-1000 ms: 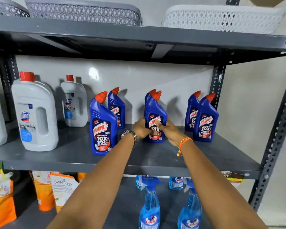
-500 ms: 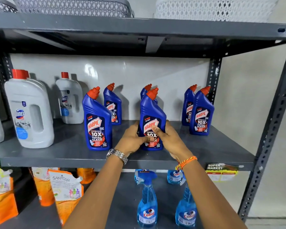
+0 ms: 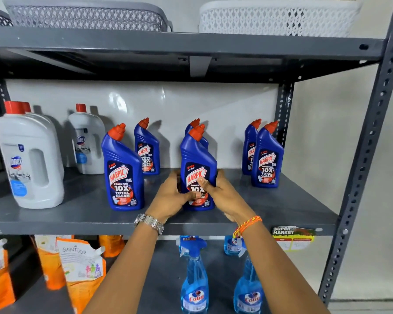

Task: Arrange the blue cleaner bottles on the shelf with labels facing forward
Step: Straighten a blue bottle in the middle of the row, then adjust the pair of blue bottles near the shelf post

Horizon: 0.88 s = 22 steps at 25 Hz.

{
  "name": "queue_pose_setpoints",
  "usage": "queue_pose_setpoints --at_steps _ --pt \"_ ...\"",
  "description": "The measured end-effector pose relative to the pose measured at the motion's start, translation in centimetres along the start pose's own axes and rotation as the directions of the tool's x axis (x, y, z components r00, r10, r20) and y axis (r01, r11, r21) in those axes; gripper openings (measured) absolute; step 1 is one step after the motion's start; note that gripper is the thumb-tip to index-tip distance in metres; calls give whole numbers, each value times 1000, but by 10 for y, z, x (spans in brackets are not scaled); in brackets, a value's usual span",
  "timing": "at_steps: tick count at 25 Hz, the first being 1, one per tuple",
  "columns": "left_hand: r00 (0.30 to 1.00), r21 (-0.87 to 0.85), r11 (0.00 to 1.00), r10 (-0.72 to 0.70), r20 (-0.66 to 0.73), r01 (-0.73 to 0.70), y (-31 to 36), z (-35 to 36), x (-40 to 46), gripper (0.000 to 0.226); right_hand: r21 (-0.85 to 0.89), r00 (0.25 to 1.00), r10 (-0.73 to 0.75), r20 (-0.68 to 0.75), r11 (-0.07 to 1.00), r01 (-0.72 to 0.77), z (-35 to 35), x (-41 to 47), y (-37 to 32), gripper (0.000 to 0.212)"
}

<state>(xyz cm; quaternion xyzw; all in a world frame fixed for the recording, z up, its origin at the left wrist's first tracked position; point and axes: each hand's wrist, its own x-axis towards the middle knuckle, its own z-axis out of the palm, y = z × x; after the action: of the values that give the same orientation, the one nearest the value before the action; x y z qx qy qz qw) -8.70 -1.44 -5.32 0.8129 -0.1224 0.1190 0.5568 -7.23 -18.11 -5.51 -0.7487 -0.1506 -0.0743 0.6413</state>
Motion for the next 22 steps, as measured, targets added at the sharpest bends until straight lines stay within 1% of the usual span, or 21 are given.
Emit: queue_pose_setpoints --at_steps 1,2,3,4,5,6,7,8,9,10,11,12,13,14,16,18,20,22 --pt "993 -6 1000 18 -119 -19 3 3 -10 88 -6 1000 -4 -7 1000 4 -10 -6 -3 48" --pt "955 -1 998 63 -291 -66 7 7 -23 96 -17 996 -37 -84 999 36 -28 -11 -3 48" --pt "874 28 989 143 -464 -147 14 16 -36 93 -31 973 -84 -215 996 80 -51 -17 -6 47" --pt "786 69 968 235 -571 -240 22 27 -48 80 -35 926 -122 -357 992 118 -77 -17 -6 45" --pt "755 68 948 291 -588 -312 34 54 -54 63 -40 868 -132 -478 991 129 -113 -21 -5 43" --pt "783 29 933 318 -535 -360 48 90 -57 51 -69 818 -122 -561 992 101 -152 -21 -1 44" --pt "848 -23 930 324 -420 -367 59 105 -56 47 -70 796 -92 -598 996 63 -165 -12 -2 48" --pt "933 -92 950 270 -239 -299 70 124 -46 50 -72 800 -50 -598 997 9 -180 -1 1 54" --pt "982 -120 975 183 -52 -188 80 144 -28 58 -73 823 -8 -568 996 -41 -190 9 1 58" --pt "992 -79 993 96 82 -90 82 154 -2 67 -28 856 31 -516 998 -53 -190 25 4 58" --pt "988 -9 1000 31 149 -30 84 159 25 73 49 893 68 -445 997 -51 -187 39 8 51" --pt "987 70 997 8 158 -20 86 164 51 76 89 927 81 -367 995 -52 -187 50 13 40" --pt "989 146 989 7 151 -29 87 168 72 78 99 946 87 -312 993 -58 -187 58 19 35" --pt "989 220 975 5 147 -38 88 169 86 77 73 954 97 -284 994 -80 -187 63 26 36" --pt "992 326 945 -4 130 -38 88 179 101 65 34 962 92 -259 996 -86 -198 61 32 43" --pt "997 341 939 8 81 -36 84 185 99 56 -40 972 28 -232 998 -38 -206 49 28 47" --pt "997 275 960 30 66 -48 77 187 81 50 -81 975 -13 -220 997 -5 -208 27 26 46" --pt "996 222 971 81 32 -86 69 189 56 47 -70 980 -33 -195 997 19 -208 4 29 43"
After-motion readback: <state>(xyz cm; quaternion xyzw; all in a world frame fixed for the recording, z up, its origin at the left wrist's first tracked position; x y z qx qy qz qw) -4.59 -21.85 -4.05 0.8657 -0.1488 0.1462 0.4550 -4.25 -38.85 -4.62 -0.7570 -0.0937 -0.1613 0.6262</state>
